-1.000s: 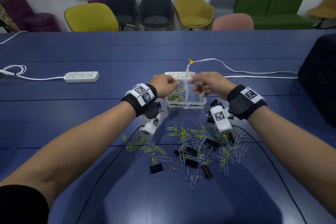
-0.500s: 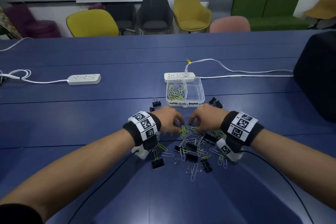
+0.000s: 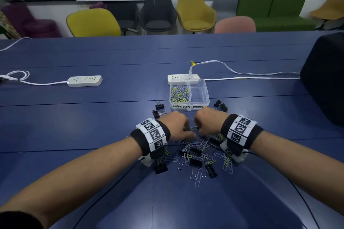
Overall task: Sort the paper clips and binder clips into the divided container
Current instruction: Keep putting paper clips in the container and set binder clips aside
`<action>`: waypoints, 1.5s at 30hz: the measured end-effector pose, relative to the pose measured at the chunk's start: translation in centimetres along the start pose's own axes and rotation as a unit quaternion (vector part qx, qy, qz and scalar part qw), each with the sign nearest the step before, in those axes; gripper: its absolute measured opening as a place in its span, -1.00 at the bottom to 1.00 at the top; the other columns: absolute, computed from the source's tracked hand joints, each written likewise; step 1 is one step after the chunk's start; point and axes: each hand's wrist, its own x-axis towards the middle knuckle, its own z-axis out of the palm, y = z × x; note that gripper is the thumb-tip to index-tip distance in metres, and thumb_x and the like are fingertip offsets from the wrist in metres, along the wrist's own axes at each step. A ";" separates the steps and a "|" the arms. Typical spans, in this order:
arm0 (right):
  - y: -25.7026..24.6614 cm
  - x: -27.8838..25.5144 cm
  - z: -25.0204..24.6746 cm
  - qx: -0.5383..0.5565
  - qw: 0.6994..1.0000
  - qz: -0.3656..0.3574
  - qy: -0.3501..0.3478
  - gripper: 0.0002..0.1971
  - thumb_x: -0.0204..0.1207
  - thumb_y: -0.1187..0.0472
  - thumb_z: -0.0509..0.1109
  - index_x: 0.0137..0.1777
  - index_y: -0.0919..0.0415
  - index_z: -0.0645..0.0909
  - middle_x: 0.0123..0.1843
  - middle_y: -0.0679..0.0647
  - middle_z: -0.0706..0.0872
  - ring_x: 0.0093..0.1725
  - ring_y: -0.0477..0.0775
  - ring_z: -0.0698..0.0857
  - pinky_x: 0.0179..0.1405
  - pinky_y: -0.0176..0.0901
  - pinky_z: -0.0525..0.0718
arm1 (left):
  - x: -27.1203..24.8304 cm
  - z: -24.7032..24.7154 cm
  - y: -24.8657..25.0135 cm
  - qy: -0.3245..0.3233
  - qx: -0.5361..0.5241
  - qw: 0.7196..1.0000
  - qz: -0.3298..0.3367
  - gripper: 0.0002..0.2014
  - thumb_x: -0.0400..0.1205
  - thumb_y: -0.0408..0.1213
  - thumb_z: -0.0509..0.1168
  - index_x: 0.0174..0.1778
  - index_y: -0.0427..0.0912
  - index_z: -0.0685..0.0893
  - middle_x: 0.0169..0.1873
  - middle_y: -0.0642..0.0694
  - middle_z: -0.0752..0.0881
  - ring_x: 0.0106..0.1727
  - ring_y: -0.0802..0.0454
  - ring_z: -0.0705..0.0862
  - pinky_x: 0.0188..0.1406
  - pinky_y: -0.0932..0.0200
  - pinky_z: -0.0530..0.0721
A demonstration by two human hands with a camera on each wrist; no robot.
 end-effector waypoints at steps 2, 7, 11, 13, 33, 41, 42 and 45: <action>0.6 0.1 -0.1 0.041 0.999 0.018 -0.001 -0.83 0.30 0.22 0.54 -0.13 0.24 0.71 -0.18 0.10 0.70 -0.20 0.09 0.64 -0.33 -0.18 0.59 | 0.2 0.2 0.7 0.007 0.041 0.999 -0.025 -0.36 0.34 0.41 0.37 -0.01 -0.11 0.71 -0.14 -0.07 0.75 -0.13 -0.09 0.71 -0.16 0.07 0.71; 3.0 0.0 -0.3 0.240 0.968 0.055 0.046 -0.84 0.31 0.32 0.50 -0.10 0.16 0.76 -0.19 0.11 0.82 -0.29 -0.03 0.71 -0.28 -0.20 0.72 | 1.1 -0.2 0.6 -0.009 0.056 0.998 -0.022 -0.43 0.37 0.23 0.49 0.10 -0.14 0.66 0.03 -0.13 0.73 0.06 -0.14 0.69 -0.08 0.10 0.62; 4.1 -0.4 -0.5 0.517 0.853 0.065 0.038 -0.85 0.50 0.45 0.41 0.03 0.30 0.71 -0.38 0.15 0.73 -0.52 -0.02 0.70 -0.49 -0.27 0.68 | 1.2 -0.6 0.3 -0.019 0.011 1.000 0.006 -0.66 0.46 -0.04 0.52 0.07 -0.12 0.72 0.02 -0.07 0.77 0.06 -0.06 0.69 -0.13 0.21 0.49; 4.2 -0.3 -0.3 0.607 0.791 0.075 0.009 -0.89 0.56 0.43 0.36 0.03 0.35 0.67 -0.47 0.05 0.63 -0.52 -0.04 0.63 -0.50 -0.23 0.70 | 1.0 -0.5 0.3 -0.015 -0.002 1.000 0.008 -0.76 0.47 -0.15 0.51 0.02 -0.09 0.75 -0.03 -0.03 0.77 0.01 -0.03 0.71 -0.14 0.23 0.54; 2.8 0.0 0.3 0.781 0.585 0.192 -0.103 -0.59 0.55 -0.06 0.17 -0.49 0.07 0.25 -0.54 0.02 0.36 -0.67 -0.06 0.28 -0.79 -0.42 0.18 | -0.5 -1.8 1.1 -0.118 0.036 0.984 0.131 -0.49 0.58 0.24 0.27 0.41 0.13 0.58 0.18 -0.04 0.58 0.09 0.07 0.57 0.12 0.15 0.54; 3.9 -1.1 0.5 0.733 0.648 0.188 -0.091 -0.61 0.60 0.04 0.15 -0.47 0.04 0.22 -0.61 -0.08 0.17 -0.73 -0.11 0.08 -0.65 -0.43 0.02 | -2.6 -1.5 -0.8 -0.105 -0.029 0.982 0.156 -0.56 0.35 0.05 0.59 0.14 0.13 0.75 0.03 0.11 0.70 -0.01 0.14 0.69 -0.04 0.18 0.68; 3.8 -1.1 0.5 0.721 0.661 0.187 -0.089 -0.64 0.58 0.06 0.13 -0.47 0.05 0.24 -0.59 -0.07 0.17 -0.71 -0.10 0.08 -0.64 -0.41 0.04 | -2.7 -1.2 -0.9 -0.108 -0.043 0.982 0.151 -0.62 0.37 -0.02 0.59 0.11 0.10 0.77 -0.02 0.11 0.74 -0.06 0.17 0.72 -0.08 0.20 0.70; 3.3 -1.1 0.5 0.671 0.719 0.171 -0.067 -0.79 0.54 0.15 0.13 -0.34 0.07 0.36 -0.51 -0.04 0.22 -0.60 -0.06 0.14 -0.63 -0.35 0.14 | -2.8 -0.4 -1.2 -0.090 -0.070 0.983 0.146 -0.77 0.45 -0.13 0.56 0.02 0.03 0.81 -0.18 0.11 0.79 -0.21 0.27 0.73 -0.14 0.27 0.70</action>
